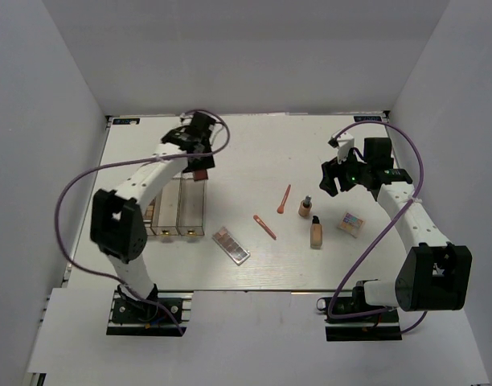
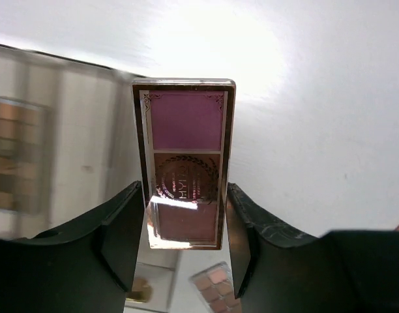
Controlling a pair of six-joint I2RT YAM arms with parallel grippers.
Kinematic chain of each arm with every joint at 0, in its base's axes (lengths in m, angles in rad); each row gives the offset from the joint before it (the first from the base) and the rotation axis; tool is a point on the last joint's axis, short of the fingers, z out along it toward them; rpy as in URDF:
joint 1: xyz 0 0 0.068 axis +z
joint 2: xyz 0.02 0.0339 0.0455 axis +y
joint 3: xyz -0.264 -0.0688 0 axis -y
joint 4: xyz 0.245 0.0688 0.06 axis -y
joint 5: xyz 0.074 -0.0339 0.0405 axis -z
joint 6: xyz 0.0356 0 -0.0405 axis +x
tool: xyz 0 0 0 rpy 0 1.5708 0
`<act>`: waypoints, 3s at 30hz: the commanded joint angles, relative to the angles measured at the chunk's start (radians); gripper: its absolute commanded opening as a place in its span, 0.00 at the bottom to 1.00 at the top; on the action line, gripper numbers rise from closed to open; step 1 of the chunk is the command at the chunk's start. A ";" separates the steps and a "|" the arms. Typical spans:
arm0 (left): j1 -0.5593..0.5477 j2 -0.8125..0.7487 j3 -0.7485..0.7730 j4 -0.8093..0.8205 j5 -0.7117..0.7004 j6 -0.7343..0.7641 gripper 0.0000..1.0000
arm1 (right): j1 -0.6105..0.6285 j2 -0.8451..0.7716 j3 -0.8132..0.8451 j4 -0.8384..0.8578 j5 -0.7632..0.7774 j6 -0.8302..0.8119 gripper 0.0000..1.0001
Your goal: Organize the makeup
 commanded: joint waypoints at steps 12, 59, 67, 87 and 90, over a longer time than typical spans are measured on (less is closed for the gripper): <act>0.336 -0.315 -0.304 0.073 -0.108 0.229 0.23 | -0.003 -0.027 -0.013 0.030 -0.009 -0.006 0.74; 0.407 -0.496 -0.356 0.214 0.443 0.212 0.76 | 0.326 -0.020 0.051 -0.115 -0.336 -0.137 0.77; 0.376 -0.585 -0.344 0.142 0.428 0.154 0.77 | 0.745 0.124 0.043 0.048 -0.017 0.107 0.80; 0.376 -0.861 -0.335 -0.027 0.333 0.072 0.79 | 1.029 0.618 0.382 0.027 0.488 0.587 0.89; 0.376 -0.861 -0.332 -0.030 0.333 0.072 0.79 | 1.055 0.632 0.376 0.027 0.526 0.601 0.89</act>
